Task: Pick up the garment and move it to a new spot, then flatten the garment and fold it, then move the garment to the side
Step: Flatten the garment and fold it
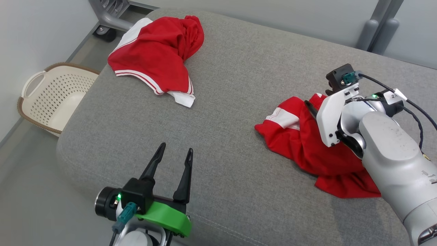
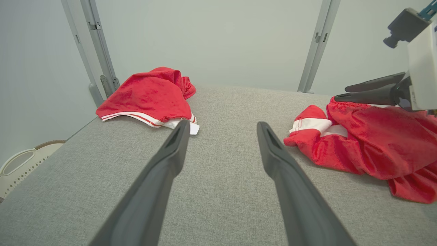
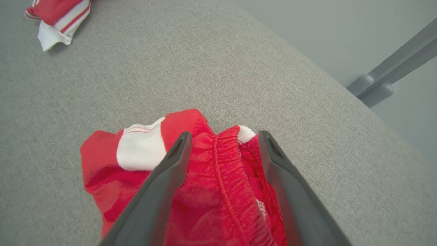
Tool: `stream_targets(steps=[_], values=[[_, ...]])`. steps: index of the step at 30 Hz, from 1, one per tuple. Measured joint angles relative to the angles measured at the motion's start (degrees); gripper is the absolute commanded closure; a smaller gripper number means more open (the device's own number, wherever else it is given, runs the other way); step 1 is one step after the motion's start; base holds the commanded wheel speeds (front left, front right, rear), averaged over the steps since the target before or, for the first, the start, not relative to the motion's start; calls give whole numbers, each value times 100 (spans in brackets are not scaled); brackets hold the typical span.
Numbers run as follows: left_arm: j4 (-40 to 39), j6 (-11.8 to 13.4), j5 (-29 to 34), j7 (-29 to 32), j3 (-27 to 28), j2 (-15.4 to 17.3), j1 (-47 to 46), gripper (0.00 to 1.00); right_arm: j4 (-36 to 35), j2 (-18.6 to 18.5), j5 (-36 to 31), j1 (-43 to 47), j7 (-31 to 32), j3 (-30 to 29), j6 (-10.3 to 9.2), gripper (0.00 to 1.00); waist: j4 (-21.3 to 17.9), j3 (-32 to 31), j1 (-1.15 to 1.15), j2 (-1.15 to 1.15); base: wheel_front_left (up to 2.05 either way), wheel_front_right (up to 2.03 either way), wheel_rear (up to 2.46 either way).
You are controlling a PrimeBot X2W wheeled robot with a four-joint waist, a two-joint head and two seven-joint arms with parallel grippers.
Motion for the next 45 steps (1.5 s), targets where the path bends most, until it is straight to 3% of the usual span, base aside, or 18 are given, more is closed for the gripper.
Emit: stream_targets(steps=[5, 6, 7, 10, 17, 27, 33, 39, 45], values=[[-13, 0, -5, 0, -22, 0, 51, 0, 149, 12, 222, -1, 205, 129, 0, 0, 0, 30, 0, 0, 0, 0, 0], [-22, 0, -10, 0, -26, 0, 51, 0, 186, 14, 268, -2, 252, 145, 0, 7, -2, 38, 0, 0, 0, 0, 0], [-29, 0, -16, 0, -31, 0, 51, 0, 220, 14, 310, -2, 291, 169, 0, 38, -3, 45, 0, 0, 0, 0, 0], [-40, 0, -41, 0, -36, -1, 51, 0, 253, 16, 458, -8, 328, 219, 0, 100, -7, 65, 0, 0, 0, 0, 0], [-59, 27, -59, 0, 91, -4, 51, 0, 51, -8, 611, -198, -35, 402, 0, 100, -61, 92, 0, 0, 0, 0, 0], [-125, 41, -101, 0, 177, -5, 51, 0, -537, -225, 1183, -492, -1265, -137, 0, 100, -455, 16, 0, 0, 0, 0, 0], [-147, 41, -98, 0, 160, -5, 51, 0, -850, -359, 1545, 350, -1782, -191, 0, 100, -846, -68, 0, 0, 0, 0, 0], [-81, 33, -93, 0, 140, -4, 56, 0, -848, -463, 1798, 1610, -2024, -332, 0, 100, -1296, -139, 0, 0, 0, 0, 0], [15, -43, -108, 0, 166, -5, 54, 0, -851, -434, 1914, 2293, -2190, -293, 0, 100, -1772, -165, 0, 0, 0, 0, 0]])
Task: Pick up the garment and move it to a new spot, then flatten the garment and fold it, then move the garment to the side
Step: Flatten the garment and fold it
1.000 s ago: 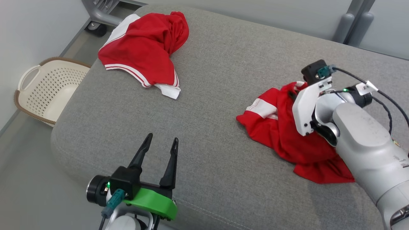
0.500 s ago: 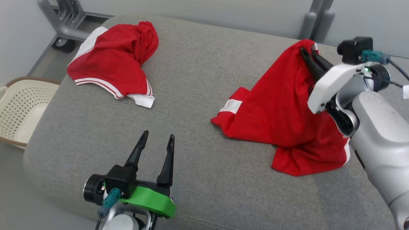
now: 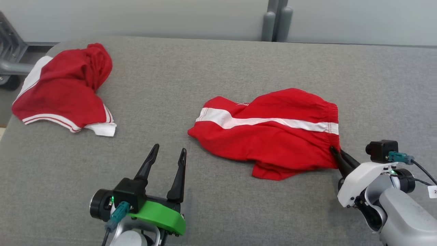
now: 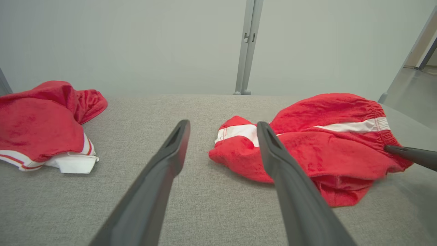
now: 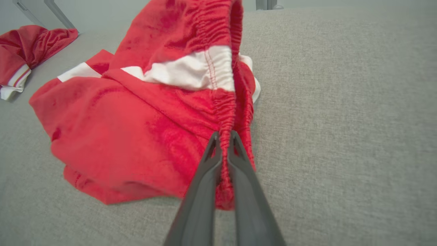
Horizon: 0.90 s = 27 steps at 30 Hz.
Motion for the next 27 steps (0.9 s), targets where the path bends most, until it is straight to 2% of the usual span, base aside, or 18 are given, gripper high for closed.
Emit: stream_targets(steps=[10, 18, 19, 20, 21, 22, 23, 27], values=[[280, -52, -201, 0, 310, 11, -45, 0, -238, -42, 20, 319, -91, 582, 0, 100, -891, 15, 0, 0, 0, 0, 0], [519, -194, -176, 36, 234, 98, -382, 0, -115, -283, 40, 477, -94, 576, 0, 100, -1470, 48, 0, 0, 0, 0, 0], [549, -229, -196, 83, 209, 83, -430, 0, -109, -296, 41, 477, -112, 548, 0, 90, -1529, 58, 0, 0, 0, 0, 0], [615, -274, -205, 138, 169, 68, -485, 0, -110, -300, 47, 477, -146, 531, 0, 70, -1587, 69, 0, 0, 0, 0, 0], [691, -298, -231, 214, 142, 53, -529, 0, -114, -296, 70, 476, -169, 515, 0, 70, -1640, 82, 0, 0, 0, 0, 0], [757, -342, -323, 310, 130, 35, -556, 0, -130, -289, 91, 474, -172, 515, 0, 55, -1689, 95, 0, 0, 0, 0, 0], [854, -379, -428, 410, 125, 22, -586, 0, -144, -279, 93, 465, -178, 521, 0, 0, -1737, 111, 0, 0, 0, 0, 0], [1204, -516, -712, 844, 42, 14, -754, 0, -222, -252, 93, 388, -220, 567, 0, 0, -1895, 180, 0, 0, 0, 0, 0]])
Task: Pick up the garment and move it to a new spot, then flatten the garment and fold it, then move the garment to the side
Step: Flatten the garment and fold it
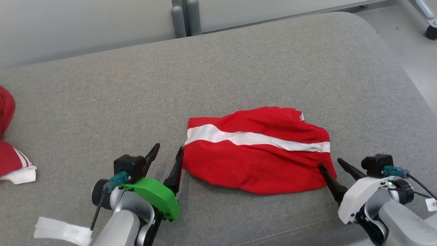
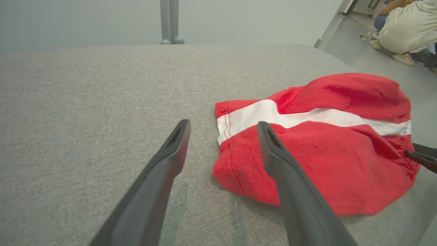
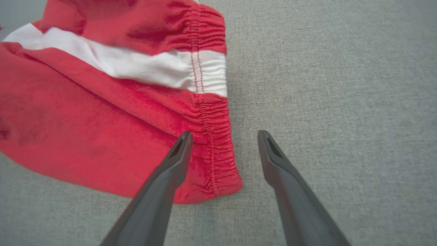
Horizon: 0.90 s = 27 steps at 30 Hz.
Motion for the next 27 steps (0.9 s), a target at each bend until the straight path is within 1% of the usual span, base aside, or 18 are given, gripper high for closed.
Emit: stream_targets(steps=[4, 9, 12, 17, 21, 27], values=[[221, -13, -235, 411, 4, -4, -271, 0, -111, -38, 11, -86, -52, 12, 0, 0, -120, 91, 0, 0, 0, 0, 0], [377, -12, -472, 770, 236, -18, -699, 0, -156, -300, 19, -221, -108, -140, 0, 0, -256, 226, 0, 0, 0, 0, 0], [498, -12, -651, 1059, 255, -22, -911, 0, -197, -341, 25, -258, -119, -146, 0, 0, -340, 305, 0, 0, 0, 0, 0], [791, -8, -602, 1456, 90, -35, -1119, 0, -270, -279, 43, -307, -153, -127, 0, 0, -463, 429, 0, 0, 0, 0, 0], [933, 7, -569, 1612, 77, -38, -1244, 0, -315, -267, 54, -337, -160, -118, 0, 0, -507, 496, 0, 0, 0, 0, 0], [1194, 104, -415, 1817, -23, -40, -1460, 0, -377, -258, 67, -341, -205, -38, 0, 0, -534, 545, 0, 0, 0, 0, 0]])
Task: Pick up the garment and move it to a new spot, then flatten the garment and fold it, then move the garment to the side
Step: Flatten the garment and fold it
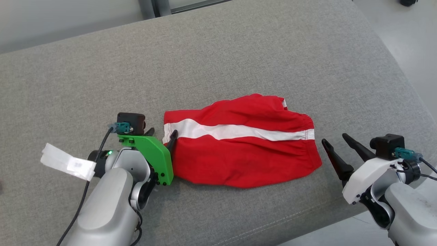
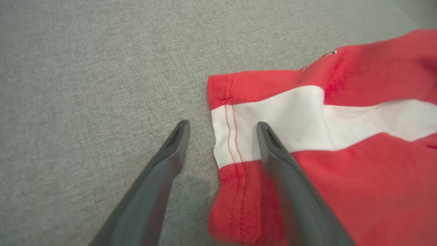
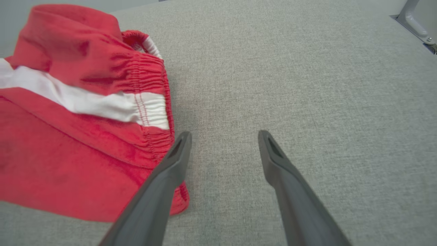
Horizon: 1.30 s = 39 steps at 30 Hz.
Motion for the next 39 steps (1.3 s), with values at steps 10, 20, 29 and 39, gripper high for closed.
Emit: stream_targets(steps=[10, 20, 29, 39], values=[[171, -68, 85, 240, -271, -4, -105, 0, -32, 19, 27, -56, -24, 24, 0, 0, 4, 33, 0, 0, 0, 0, 0], [383, -111, 590, 230, -721, -3, -274, 36, -60, 56, 29, -132, -54, 75, 0, 0, -31, 62, 0, 0, 0, 0, 0], [479, -87, 716, -13, -786, -8, -324, 100, -92, 73, 87, -230, -77, -15, 0, 0, -63, 74, 0, 0, 0, 0, 0], [102, 48, 770, -734, -671, -8, -326, 100, -237, 71, 379, -230, -105, -80, 0, 0, 206, 29, 0, 0, 0, 0, 0]])
